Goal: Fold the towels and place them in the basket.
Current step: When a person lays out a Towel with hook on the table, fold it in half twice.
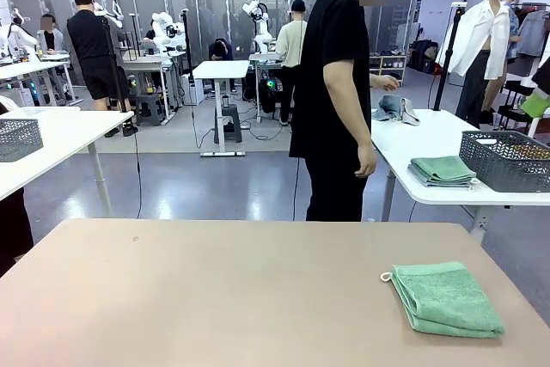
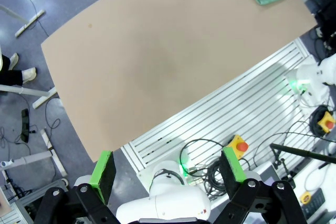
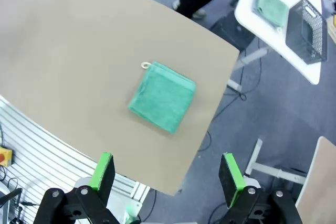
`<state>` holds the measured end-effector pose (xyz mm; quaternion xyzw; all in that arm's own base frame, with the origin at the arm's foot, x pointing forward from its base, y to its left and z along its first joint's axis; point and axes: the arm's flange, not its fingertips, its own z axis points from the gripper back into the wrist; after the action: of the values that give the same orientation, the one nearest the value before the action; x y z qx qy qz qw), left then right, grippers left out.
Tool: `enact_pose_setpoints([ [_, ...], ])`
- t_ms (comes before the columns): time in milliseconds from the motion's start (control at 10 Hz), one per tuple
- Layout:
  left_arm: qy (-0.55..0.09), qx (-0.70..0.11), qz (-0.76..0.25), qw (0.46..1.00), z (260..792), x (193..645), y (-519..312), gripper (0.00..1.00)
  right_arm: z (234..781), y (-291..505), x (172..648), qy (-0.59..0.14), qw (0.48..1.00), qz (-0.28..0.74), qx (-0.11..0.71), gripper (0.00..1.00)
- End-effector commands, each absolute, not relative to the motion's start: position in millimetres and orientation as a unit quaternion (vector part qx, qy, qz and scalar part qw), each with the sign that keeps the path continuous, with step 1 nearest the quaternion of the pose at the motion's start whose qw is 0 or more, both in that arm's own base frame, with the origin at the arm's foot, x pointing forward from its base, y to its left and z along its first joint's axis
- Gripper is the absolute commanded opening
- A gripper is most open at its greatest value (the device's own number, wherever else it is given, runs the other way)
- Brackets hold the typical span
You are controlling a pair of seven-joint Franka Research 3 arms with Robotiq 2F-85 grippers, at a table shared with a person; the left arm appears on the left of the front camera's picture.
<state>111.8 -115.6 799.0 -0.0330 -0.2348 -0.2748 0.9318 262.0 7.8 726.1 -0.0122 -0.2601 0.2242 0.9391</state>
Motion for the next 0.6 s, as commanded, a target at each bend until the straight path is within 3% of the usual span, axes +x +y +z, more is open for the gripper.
enact_pose_setpoints([
  [0,-0.238,-0.041,-0.284,0.928,802,100,-118,1.00,714,8,235,-0.279,0.929,0.240,0.037,1.00],
  [200,-0.238,-0.041,-0.284,0.928,802,100,-118,1.00,714,9,220,-0.284,0.924,0.248,0.061,1.00],
  [300,-0.238,-0.041,-0.284,0.928,802,100,-118,1.00,726,11,231,-0.282,0.929,0.238,0.024,1.00],
  [500,-0.238,-0.041,-0.284,0.928,802,100,-118,1.00,726,11,231,-0.282,0.929,0.238,0.024,1.00],
])
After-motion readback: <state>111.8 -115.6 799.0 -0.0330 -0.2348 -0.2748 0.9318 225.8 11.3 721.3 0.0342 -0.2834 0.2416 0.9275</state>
